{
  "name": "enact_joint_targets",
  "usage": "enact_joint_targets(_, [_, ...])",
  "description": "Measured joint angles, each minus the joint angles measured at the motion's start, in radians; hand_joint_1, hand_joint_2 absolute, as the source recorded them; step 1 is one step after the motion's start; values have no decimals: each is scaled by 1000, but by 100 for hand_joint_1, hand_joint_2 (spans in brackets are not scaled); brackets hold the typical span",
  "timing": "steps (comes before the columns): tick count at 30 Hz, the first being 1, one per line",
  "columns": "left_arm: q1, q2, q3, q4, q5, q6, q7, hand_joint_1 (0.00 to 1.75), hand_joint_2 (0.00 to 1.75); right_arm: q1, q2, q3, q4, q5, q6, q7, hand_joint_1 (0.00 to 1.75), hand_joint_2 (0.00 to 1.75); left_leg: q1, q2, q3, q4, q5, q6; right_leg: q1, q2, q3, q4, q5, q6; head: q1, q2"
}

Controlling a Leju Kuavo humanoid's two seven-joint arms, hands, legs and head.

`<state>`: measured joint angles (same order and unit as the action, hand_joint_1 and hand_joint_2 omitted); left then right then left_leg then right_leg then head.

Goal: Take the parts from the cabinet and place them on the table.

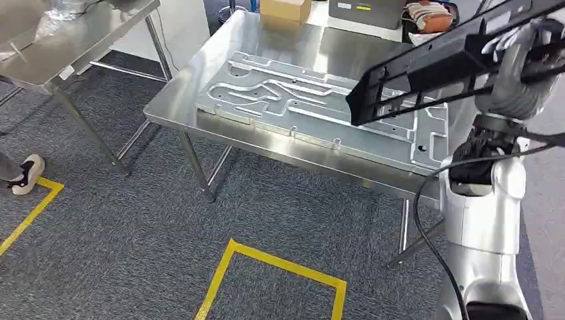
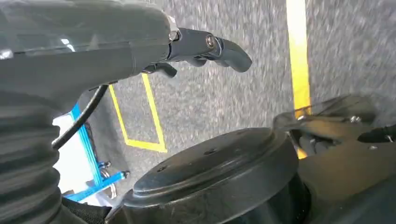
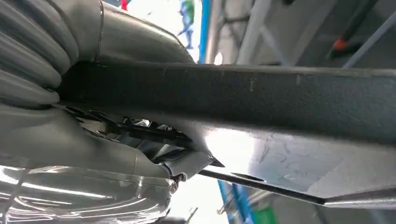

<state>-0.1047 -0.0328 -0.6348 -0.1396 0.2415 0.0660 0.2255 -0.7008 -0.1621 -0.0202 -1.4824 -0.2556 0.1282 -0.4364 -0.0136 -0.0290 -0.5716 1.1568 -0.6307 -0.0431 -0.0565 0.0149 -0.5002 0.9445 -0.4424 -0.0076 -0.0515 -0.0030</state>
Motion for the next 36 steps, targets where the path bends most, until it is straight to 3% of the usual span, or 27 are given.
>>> enact_joint_targets(1, [0,2,0,0,0,0,3,0,175,-32,3,14,11,2,-3,8,175,175,11,5,10,-73,87,-24,-15,-3,10,14,-19,17,0,0])
enact_joint_targets(2, [2,3,0,0,0,-1,4,0,175,-62,8,30,22,3,-6,14,175,175,27,14,7,-141,199,-52,-8,-4,4,36,-40,37,0,0])
enact_joint_targets(3, [0,0,0,2,0,-5,5,0,175,-74,12,46,29,3,-9,15,175,175,18,14,-9,-131,164,-30,-26,-2,3,69,-53,42,-3,0])
enact_joint_targets(4, [1,1,0,2,1,-6,6,0,175,-94,11,54,34,3,-10,16,175,175,17,6,-11,-121,172,27,-15,3,-21,79,-56,46,-2,0])
enact_joint_targets(8, [-5,0,0,2,-1,-7,9,0,175,-126,15,71,46,3,-19,20,175,175,18,-4,-6,-113,165,53,-21,-5,-25,109,-78,44,-2,0])
enact_joint_targets(11, [-4,0,-1,2,-4,-6,13,0,175,-178,17,84,46,33,-61,20,175,175,12,-8,18,-130,160,54,-3,-21,-160,344,-165,35,-2,0])
enact_joint_targets(12, [-3,0,-2,2,-5,-5,13,0,175,-191,18,89,46,47,-78,25,175,175,7,-8,28,-136,156,54,8,-21,-209,413,-175,27,-2,0])
enact_joint_targets(13, [-1,-1,-3,2,-7,-2,11,0,175,-202,18,95,46,61,-92,32,175,175,1,-9,42,-142,149,55,22,-21,-246,441,-157,13,-3,0])
enact_joint_targets(15, [3,-6,-5,2,-10,5,10,0,175,-217,19,101,46,78,-108,42,175,175,-17,-13,79,-152,131,60,54,-18,-246,358,-50,-34,-3,0])
enact_joint_targets(16, [6,-8,-6,2,-12,7,10,0,175,-228,19,102,46,81,-110,43,175,175,-30,-14,102,-157,120,65,75,-12,-224,266,29,-72,-3,0])
enact_joint_targets(17, [11,-16,-8,2,-12,8,10,0,175,-241,19,106,45,83,-111,44,175,175,-35,-16,115,-163,109,73,99,17,-209,175,106,-122,-3,0])
enact_joint_targets(18, [12,-39,-8,3,-12,10,10,0,175,-245,25,113,45,85,-111,42,175,175,-27,-16,113,-163,102,75,105,49,-204,191,110,-157,-39,0])
enact_joint_targets(19, [6,-24,-8,7,-11,11,9,0,175,-255,22,112,45,87,-112,43,175,175,-23,-27,112,-161,100,66,109,42,-201,162,127,-167,-33,0])
enact_joint_targets(20, [-2,-23,-8,7,-12,10,9,0,175,-266,22,118,46,89,-109,47,175,175,-6,-23,108,-166,103,59,119,40,-199,158,121,-161,-26,0])
enact_joint_targets(21, [-2,-25,-8,7,-12,8,10,0,175,-274,25,122,43,92,-109,45,175,175,0,-26,114,-178,102,54,123,39,-196,146,124,-166,-25,0])
enact_joint_targets(22, [-4,-25,-8,7,-12,9,11,0,175,-278,25,124,42,92,-109,44,175,175,-13,-28,133,-201,104,50,124,35,-177,124,124,-167,-25,0])
enact_joint_targets(23, [-1,-24,-8,7,-12,12,11,0,175,-280,27,125,40,92,-112,44,175,175,-15,-19,139,-198,91,58,99,33,-124,58,108,-158,-22,0])
enact_joint_targets(24, [-1,-25,-8,7,-12,15,11,0,175,-288,29,125,37,96,-114,41,175,175,-17,-5,123,-166,81,45,94,31,-78,0,72,-139,-25,0])
enact_joint_targets(25, [-3,-24,-8,8,-12,16,11,0,175,-295,31,126,37,100,-117,41,175,175,-13,-1,85,-103,58,30,86,21,-68,-9,64,-114,-26,0])
enact_joint_targets(27, [-8,-14,-8,8,-7,15,11,0,175,-295,35,132,31,118,-130,43,175,175,-11,1,-3,55,13,2,78,16,-56,-7,46,-98,-26,0])
enact_joint_targets(29, [-9,-9,-8,8,-5,7,8,0,175,-291,43,137,28,136,-146,50,175,175,-11,1,-28,82,50,-15,64,12,-43,12,21,-73,-25,0])
enact_joint_targets(31, [-8,-6,-8,8,-7,5,8,0,175,-294,48,141,19,151,-153,53,175,175,-5,3,20,-54,171,-37,44,11,-38,51,-16,-44,-26,0])
enact_joint_targets(32, [-4,-5,-8,8,-8,4,8,0,175,-295,48,142,18,155,-158,53,175,175,-11,2,32,-74,164,-52,35,10,-40,75,-34,-29,-26,0])
enact_joint_targets(33, [-1,-16,-8,8,-8,4,8,0,175,-296,52,146,18,159,-161,53,175,175,-13,0,20,-48,164,-63,49,16,-52,88,-42,-18,-27,0])
enact_joint_targets(34, [-2,-11,-8,9,-7,2,5,0,175,-293,54,148,19,161,-164,51,175,175,-5,-15,26,-71,160,-53,46,23,-76,120,-43,-21,-27,0])
enact_joint_targets(35, [-3,-11,-8,10,-7,0,4,0,175,-294,53,148,19,163,-166,51,175,175,-3,-17,29,-82,131,-22,50,26,-93,126,-39,-21,-27,0])
enact_joint_targets(36, [-5,-10,-8,10,-7,-2,4,0,175,-294,53,148,19,164,-170,48,175,175,-3,-17,19,-78,123,-9,59,30,-105,127,-40,-21,-27,0])
